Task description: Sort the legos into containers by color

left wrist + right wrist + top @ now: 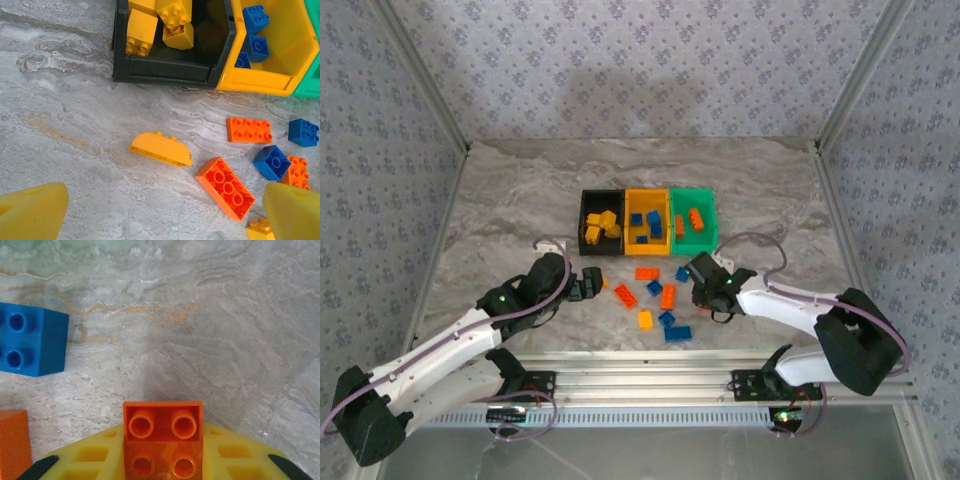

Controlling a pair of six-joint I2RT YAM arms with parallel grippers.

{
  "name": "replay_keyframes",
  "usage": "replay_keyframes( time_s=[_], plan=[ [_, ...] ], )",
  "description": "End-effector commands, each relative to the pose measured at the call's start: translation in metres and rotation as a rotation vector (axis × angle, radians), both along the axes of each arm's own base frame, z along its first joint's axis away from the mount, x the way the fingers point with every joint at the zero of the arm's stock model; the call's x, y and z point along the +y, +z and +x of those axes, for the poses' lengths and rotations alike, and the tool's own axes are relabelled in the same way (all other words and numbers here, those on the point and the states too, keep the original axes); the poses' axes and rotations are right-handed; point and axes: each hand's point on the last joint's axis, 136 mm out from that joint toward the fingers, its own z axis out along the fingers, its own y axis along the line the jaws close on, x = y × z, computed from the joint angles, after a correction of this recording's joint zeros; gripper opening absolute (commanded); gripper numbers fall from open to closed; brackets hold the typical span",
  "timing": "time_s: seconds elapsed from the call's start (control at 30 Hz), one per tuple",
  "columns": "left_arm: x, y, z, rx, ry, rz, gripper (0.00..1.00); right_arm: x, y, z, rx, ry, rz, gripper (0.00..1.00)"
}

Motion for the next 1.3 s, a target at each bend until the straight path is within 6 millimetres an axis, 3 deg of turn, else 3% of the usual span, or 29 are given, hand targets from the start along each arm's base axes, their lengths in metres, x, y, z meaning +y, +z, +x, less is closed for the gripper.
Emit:
replay_keyframes(
  time_s=[0.0, 0.13, 0.23, 0.33, 0.53, 0.7, 0.87, 0.93, 1.03, 1.27],
  plan=[
    [0.005, -0.003, -0.001, -0.002, 0.015, 0.013, 1.00, -0.001, 0.023, 0.007, -0.045, 0.026, 0.022, 0.28],
    [0.006, -0.010, -0.005, 0.017, 0.009, 0.023, 1.00, 0.007, 0.077, 0.035, -0.166, 0.076, 0.058, 0.27],
    [0.009, -0.016, -0.008, 0.033, 0.016, 0.024, 1.00, 0.014, 0.102, 0.063, -0.215, 0.079, 0.077, 0.27],
    [0.011, -0.021, -0.011, 0.043, 0.020, 0.015, 1.00, 0.021, 0.114, 0.096, -0.245, 0.074, 0.066, 0.28],
    [0.016, -0.022, -0.017, 0.050, 0.028, 0.016, 1.00, 0.023, 0.106, 0.157, -0.234, 0.030, -0.020, 0.31],
    [0.020, -0.022, -0.020, 0.045, 0.030, 0.008, 1.00, 0.024, 0.089, 0.192, -0.186, -0.005, -0.051, 0.34],
    [0.024, -0.023, -0.022, 0.041, 0.036, 0.009, 1.00, 0.024, 0.086, 0.205, -0.173, -0.014, -0.061, 0.47],
    [0.023, -0.024, -0.022, 0.041, 0.037, 0.007, 1.00, 0.023, 0.093, 0.206, -0.189, -0.020, -0.064, 0.59],
    [0.021, -0.026, -0.021, 0.042, 0.033, 0.004, 1.00, 0.025, 0.109, 0.204, -0.226, -0.019, -0.049, 0.68],
    [0.011, -0.028, -0.011, 0.049, 0.038, -0.022, 1.00, 0.045, 0.135, 0.163, -0.302, 0.027, 0.028, 0.72]
  ],
)
